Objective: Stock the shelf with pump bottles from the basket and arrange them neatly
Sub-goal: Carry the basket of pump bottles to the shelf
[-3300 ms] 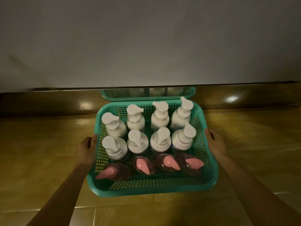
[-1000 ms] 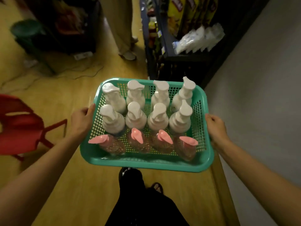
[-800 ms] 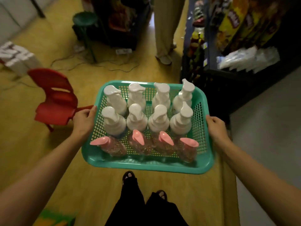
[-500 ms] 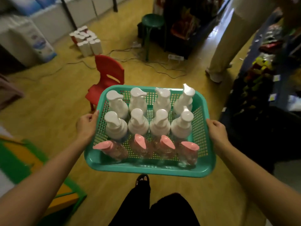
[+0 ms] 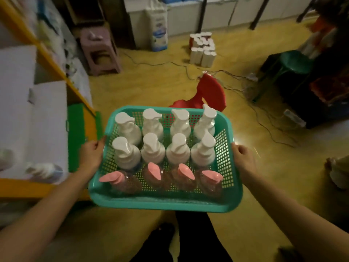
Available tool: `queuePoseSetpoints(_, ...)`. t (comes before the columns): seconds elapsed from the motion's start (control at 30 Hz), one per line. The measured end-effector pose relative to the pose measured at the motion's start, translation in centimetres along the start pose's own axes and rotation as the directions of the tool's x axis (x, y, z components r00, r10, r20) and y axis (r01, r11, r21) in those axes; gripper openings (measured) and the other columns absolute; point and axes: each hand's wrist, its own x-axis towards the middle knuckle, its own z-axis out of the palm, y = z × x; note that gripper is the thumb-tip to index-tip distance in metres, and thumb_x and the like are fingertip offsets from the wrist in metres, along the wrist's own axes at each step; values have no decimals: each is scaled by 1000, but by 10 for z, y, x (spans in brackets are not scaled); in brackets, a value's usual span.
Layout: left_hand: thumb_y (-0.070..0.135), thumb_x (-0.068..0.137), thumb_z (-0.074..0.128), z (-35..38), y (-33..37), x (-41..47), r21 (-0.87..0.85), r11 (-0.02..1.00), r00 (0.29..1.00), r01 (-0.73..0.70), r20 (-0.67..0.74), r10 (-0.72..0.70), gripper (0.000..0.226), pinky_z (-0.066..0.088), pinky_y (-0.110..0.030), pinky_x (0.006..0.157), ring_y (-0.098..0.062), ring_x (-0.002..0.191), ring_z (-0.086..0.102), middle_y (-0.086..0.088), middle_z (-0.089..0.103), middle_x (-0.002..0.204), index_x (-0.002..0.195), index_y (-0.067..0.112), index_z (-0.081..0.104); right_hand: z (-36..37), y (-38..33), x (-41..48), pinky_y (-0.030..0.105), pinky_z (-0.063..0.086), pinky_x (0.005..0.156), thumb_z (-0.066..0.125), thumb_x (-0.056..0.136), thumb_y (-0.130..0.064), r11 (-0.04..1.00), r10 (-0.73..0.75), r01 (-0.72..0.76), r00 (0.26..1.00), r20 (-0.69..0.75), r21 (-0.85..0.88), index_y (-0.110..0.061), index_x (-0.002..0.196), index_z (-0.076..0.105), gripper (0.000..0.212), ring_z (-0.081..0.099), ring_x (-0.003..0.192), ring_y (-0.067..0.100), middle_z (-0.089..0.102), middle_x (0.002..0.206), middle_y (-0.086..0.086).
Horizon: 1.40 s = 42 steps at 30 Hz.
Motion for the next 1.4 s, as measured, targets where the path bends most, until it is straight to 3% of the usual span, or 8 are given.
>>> queuePoseSetpoints(0.1,31,93,46,-7,-1,10,-2,996,991,86,-101,-86,48,15,-33,50,-21,50,29,-18,43,57,57,0,47,26,-39,48,37,54,62,43,93,-39,998,-57,60,992,117,-26,-10,93,59,33,64,74,23,66,86,11)
queuePoseSetpoints(0.2,37,89,44,-10,-9,23,-25,988,968,150,-198,-152,54,31,-38,54,-28,58,44,-34,53,63,59,-8,50,54,-81,89,30,49,57,43,94,-35,988,-131,147,966,222,-55,-9,94,59,31,62,71,21,65,87,10)
queuePoseSetpoints(0.43,31,94,44,-23,-11,52,-119,943,874,312,-354,-334,52,33,-37,60,-23,66,48,-38,58,72,65,-11,55,130,-164,162,53,56,76,49,79,-51,942,-200,275,920,337,-191,-18,68,59,36,66,80,32,68,84,17)
queuePoseSetpoints(0.63,38,93,43,-33,-34,91,-213,886,775,412,-429,-464,55,48,-52,69,-48,80,62,-39,62,80,70,-10,58,214,-227,192,38,47,67,49,88,-40,915,-246,365,844,477,-173,-13,67,56,35,54,66,22,59,69,8)
queuePoseSetpoints(0.87,33,93,45,-44,-45,137,-320,814,633,484,-514,-579,49,42,-43,63,-42,70,59,-37,61,78,69,-9,56,309,-301,213,49,51,69,47,90,-38,844,-296,498,743,601,-200,-13,71,58,34,55,71,25,61,75,16)
queuePoseSetpoints(1.17,18,93,47,-47,-50,171,-411,770,465,488,-624,-628,41,37,-38,62,-30,62,51,-33,61,71,71,-14,58,406,-369,224,37,46,68,47,92,-35,776,-287,595,630,722,-211,-9,86,59,29,56,70,26,61,79,14)
queuePoseSetpoints(1.3,31,94,44,-33,-62,175,-515,707,401,484,-588,-703,45,38,-38,60,-26,61,48,-32,55,68,64,-2,52,455,-387,234,31,41,64,44,94,-34,700,-272,683,526,806,-209,-8,87,59,30,53,74,24,59,77,11)
queuePoseSetpoints(1.4,34,94,43,-19,-53,182,-593,641,310,487,-569,-762,51,33,-29,51,-23,57,44,-32,52,64,68,-9,51,495,-399,244,42,50,76,45,89,-47,630,-223,740,463,858,-236,-21,75,57,33,61,79,30,64,80,7)
